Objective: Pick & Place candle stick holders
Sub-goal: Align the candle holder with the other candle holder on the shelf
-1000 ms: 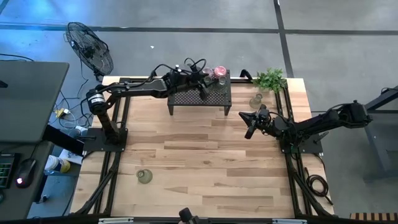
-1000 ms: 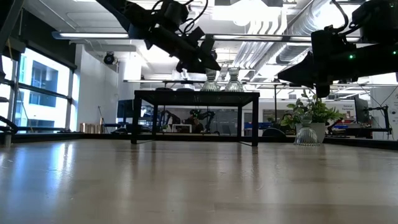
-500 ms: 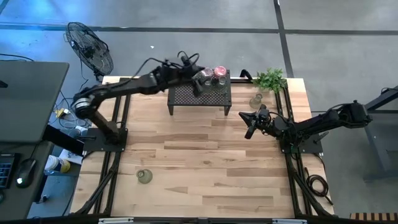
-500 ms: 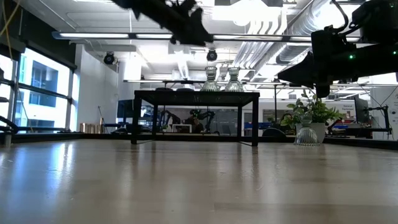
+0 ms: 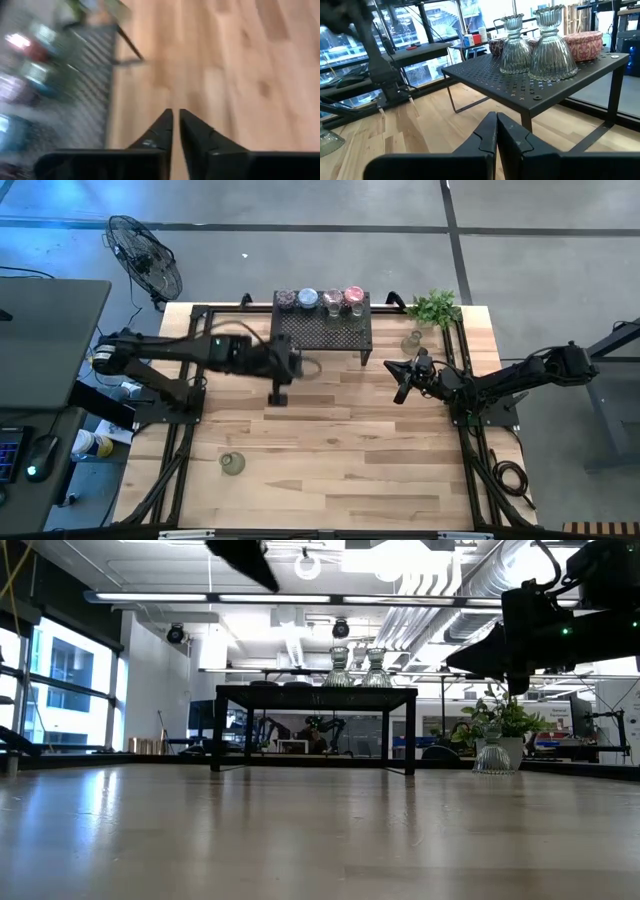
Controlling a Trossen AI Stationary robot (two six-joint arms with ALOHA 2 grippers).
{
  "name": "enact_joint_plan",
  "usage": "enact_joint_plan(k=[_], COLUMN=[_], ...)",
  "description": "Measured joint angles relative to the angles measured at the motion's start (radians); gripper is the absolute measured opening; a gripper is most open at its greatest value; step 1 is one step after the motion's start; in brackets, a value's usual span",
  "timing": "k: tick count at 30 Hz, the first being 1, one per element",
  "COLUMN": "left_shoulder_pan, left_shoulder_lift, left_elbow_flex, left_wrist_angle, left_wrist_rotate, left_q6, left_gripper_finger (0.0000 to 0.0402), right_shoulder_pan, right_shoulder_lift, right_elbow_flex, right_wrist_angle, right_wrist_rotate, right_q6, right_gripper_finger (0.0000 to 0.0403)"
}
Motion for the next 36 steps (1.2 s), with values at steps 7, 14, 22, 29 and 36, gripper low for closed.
enact_joint_plan(k=[7, 14, 22, 29, 36], left_shoulder_pan=[-0.21, -0.469, -0.627, -0.7, -0.759], left_shoulder_lift=[0.002, 0.0, 0.005, 0.038, 0.122], left_elbow_flex=[0.001, 0.0, 0.0, 0.0, -0.023], left_wrist_angle=[-0.219, -0.478, -0.586, -0.645, -0.706], left_wrist_rotate=[-0.063, -0.16, 0.017, 0.01, 0.039], left_q6=[-0.288, -0.711, -1.215, -1.415, -1.583], left_gripper_finger=[0.0002, 0.0001, 0.0006, 0.0078, 0.0224], right_shoulder_pan=[0.0, 0.0, 0.0, 0.0, 0.0], right_shoulder_lift=[0.0, 0.0, 0.0, 0.0, 0.0], right_elbow_flex=[0.0, 0.0, 0.0, 0.0, 0.0], right_wrist_angle=[0.005, 0.003, 0.008, 0.011, 0.014], right_wrist_rotate=[-0.001, -0.014, -0.017, -0.018, -0.029], right_q6=[-0.011, -0.011, -0.011, -0.017, -0.019], right_gripper_finger=[0.0001, 0.0001, 0.0001, 0.0001, 0.0001])
